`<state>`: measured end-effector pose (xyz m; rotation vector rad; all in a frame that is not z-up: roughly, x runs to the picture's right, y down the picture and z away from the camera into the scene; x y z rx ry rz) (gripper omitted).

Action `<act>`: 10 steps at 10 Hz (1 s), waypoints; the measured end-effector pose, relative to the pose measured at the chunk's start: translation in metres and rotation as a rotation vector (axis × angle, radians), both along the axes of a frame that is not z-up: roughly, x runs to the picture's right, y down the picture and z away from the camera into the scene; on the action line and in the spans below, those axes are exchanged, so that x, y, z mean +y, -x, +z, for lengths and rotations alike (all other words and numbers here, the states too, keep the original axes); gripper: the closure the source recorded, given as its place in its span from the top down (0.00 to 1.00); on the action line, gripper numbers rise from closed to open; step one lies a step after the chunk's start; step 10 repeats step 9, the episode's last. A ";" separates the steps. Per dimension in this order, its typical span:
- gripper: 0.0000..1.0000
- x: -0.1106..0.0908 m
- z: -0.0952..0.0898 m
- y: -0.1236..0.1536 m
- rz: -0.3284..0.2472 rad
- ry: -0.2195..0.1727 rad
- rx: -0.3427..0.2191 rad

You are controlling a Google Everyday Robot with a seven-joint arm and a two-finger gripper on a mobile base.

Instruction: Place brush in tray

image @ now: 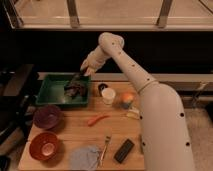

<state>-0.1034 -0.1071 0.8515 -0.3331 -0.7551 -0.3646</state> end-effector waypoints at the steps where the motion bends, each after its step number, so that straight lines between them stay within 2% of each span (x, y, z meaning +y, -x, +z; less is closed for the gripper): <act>1: 0.53 0.003 0.007 0.003 0.001 0.011 -0.008; 3: 0.71 0.015 0.025 0.011 0.001 0.037 -0.024; 5: 0.80 0.024 0.036 0.023 0.004 0.059 -0.052; 10: 0.80 0.024 0.036 0.022 0.004 0.059 -0.051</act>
